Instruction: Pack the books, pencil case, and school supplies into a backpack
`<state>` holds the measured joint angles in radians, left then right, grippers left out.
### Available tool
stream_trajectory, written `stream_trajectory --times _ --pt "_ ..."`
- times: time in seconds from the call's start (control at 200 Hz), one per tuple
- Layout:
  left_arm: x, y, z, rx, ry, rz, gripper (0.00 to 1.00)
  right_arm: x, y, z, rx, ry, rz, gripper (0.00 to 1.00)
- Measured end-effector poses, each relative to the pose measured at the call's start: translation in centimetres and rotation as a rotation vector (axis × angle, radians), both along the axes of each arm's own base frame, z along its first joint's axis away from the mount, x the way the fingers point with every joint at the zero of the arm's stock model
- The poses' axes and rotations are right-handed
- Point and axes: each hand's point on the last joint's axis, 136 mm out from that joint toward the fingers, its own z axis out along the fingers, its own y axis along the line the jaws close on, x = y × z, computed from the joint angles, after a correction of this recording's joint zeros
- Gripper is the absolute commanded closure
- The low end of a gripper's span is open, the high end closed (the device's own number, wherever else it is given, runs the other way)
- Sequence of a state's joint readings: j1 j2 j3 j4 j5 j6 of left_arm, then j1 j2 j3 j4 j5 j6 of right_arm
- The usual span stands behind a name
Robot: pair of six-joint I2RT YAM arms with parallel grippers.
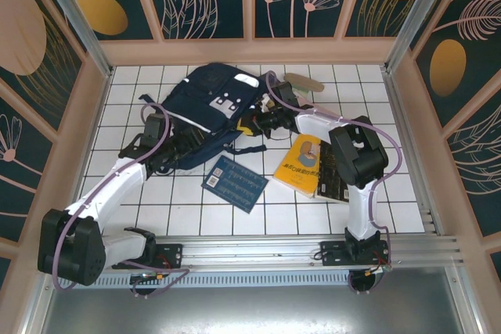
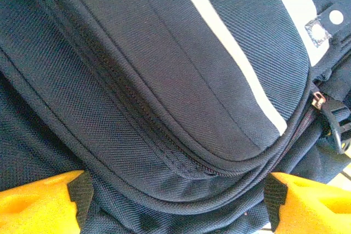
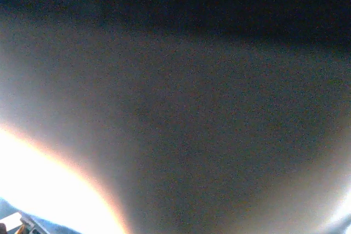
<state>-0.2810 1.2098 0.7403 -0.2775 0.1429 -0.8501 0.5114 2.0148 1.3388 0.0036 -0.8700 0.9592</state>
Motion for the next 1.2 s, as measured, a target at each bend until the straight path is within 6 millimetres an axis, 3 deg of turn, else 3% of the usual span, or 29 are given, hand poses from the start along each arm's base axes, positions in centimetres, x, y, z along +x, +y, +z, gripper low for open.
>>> stream_trajectory --times 0.25,0.626,0.841,1.201 --pt "0.3 0.5 0.9 -0.116 0.021 0.14 0.19 0.0 0.0 0.1 0.004 -0.006 -0.001 1.0" --pt "1.4 1.8 2.7 -0.122 0.072 0.258 0.2 0.0 0.1 0.5 0.01 0.001 -0.008 1.0" --pt "4.1 2.2 3.9 -0.15 0.087 0.32 0.26 -0.4 0.5 0.5 0.006 0.003 -0.004 1.0" --pt "4.8 1.6 2.0 -0.183 0.157 0.34 0.32 -0.3 0.5 0.5 0.005 0.001 -0.006 1.0"
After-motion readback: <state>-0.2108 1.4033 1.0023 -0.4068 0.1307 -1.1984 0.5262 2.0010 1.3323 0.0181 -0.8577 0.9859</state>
